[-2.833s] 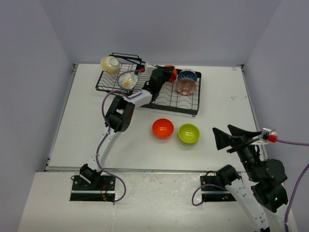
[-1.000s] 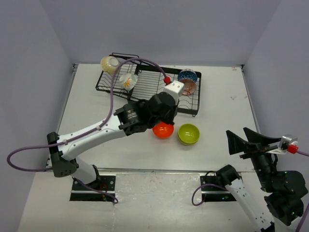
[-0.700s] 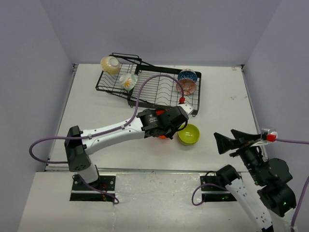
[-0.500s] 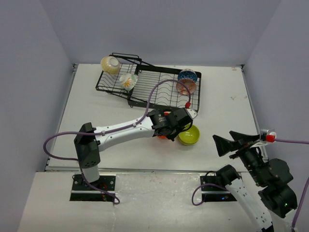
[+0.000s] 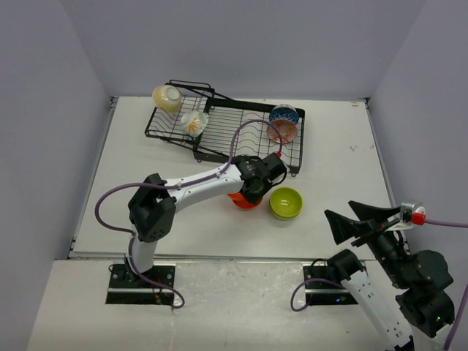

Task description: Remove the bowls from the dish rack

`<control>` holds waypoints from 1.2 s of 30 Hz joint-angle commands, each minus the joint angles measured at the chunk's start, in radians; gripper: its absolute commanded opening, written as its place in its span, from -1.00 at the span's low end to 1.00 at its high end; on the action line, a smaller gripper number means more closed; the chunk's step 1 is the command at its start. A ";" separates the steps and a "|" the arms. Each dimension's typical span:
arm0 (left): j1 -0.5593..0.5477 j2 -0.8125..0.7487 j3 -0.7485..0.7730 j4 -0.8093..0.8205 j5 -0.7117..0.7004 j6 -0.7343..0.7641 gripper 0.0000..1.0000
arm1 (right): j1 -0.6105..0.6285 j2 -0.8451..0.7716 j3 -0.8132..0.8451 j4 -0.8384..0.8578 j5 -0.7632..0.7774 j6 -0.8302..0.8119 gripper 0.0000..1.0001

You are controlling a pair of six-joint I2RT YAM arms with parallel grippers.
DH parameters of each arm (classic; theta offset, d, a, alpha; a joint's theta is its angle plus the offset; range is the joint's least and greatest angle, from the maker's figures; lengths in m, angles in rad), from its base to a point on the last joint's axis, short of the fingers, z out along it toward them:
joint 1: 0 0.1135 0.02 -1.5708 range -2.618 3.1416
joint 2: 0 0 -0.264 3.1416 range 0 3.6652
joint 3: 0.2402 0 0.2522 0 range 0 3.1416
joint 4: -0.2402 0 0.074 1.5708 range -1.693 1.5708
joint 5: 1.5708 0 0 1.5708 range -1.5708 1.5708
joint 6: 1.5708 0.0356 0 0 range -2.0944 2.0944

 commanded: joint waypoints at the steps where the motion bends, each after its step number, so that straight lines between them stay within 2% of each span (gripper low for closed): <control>1: -0.002 0.007 0.056 0.010 0.033 0.046 -1.00 | 0.005 -0.005 0.011 0.008 -0.033 0.004 0.98; 16: -0.009 0.075 0.080 0.005 0.037 0.027 -1.00 | 0.005 -0.010 -0.003 0.021 -0.044 -0.004 0.98; 19: -0.013 0.068 0.088 0.008 0.039 0.027 -0.75 | 0.005 -0.009 -0.015 0.029 -0.042 -0.006 0.98; 20: -0.014 0.067 0.089 0.010 0.034 0.027 -0.53 | 0.005 -0.007 -0.017 0.029 -0.042 -0.006 0.98; 23: -0.014 0.052 0.088 0.011 0.031 0.026 -0.23 | 0.005 -0.001 -0.019 0.028 -0.049 -0.006 0.98; 28: -0.014 0.036 0.092 0.007 0.013 0.023 0.08 | 0.005 -0.004 -0.029 0.035 -0.043 -0.006 0.98; 33: -0.014 0.000 0.097 -0.001 -0.022 0.009 0.24 | 0.005 -0.007 -0.032 0.032 -0.041 -0.004 0.98; 36: -0.014 -0.031 0.099 -0.003 -0.042 -0.005 0.25 | 0.006 -0.009 -0.031 0.031 -0.041 -0.004 0.98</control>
